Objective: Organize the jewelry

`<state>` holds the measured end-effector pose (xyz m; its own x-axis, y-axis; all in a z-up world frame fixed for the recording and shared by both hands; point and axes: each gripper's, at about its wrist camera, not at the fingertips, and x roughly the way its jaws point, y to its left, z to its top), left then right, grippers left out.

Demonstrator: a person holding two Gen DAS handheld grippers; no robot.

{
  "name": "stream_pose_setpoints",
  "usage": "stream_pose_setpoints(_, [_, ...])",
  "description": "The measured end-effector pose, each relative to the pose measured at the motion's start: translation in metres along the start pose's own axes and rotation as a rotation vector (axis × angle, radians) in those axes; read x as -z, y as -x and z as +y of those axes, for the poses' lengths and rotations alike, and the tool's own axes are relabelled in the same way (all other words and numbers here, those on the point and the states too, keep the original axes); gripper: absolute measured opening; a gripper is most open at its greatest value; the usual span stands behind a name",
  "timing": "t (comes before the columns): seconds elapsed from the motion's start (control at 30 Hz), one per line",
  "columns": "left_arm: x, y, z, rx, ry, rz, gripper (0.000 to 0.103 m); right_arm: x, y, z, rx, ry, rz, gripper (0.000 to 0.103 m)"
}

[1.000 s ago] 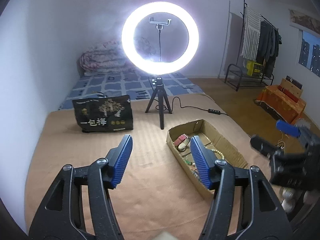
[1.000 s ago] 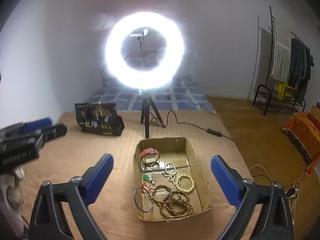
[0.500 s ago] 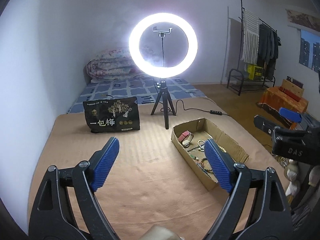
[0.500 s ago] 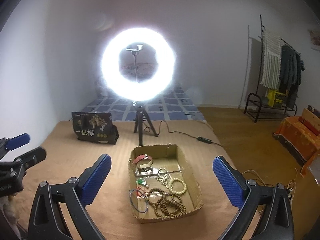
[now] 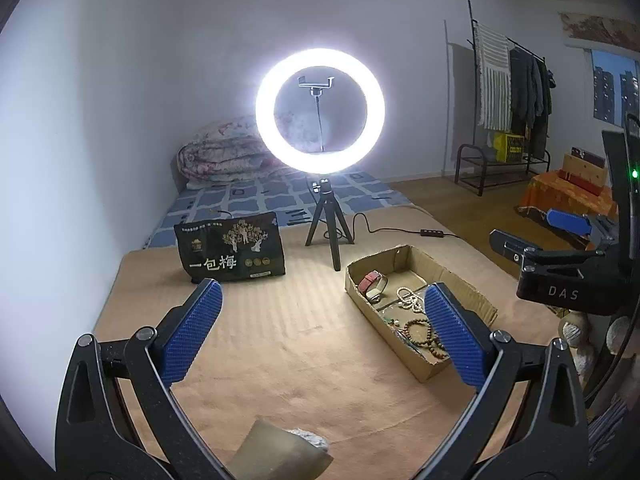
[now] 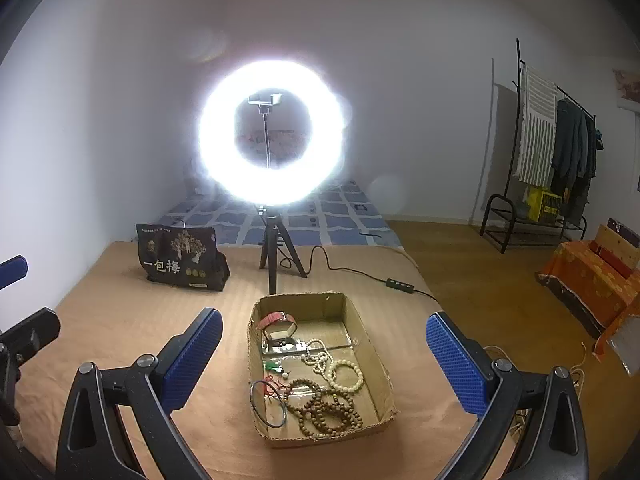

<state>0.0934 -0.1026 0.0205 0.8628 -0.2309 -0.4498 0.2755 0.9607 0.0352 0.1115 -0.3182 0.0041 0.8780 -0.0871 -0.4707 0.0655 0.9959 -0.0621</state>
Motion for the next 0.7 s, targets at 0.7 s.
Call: stream_pose_setpoints(0.7, [0.0002,0.0007,-0.0021,-0.012,0.003,0.003,0.103,-0.0003,0.0013,-0.0045,0.019,-0.014,-0.008,0.103])
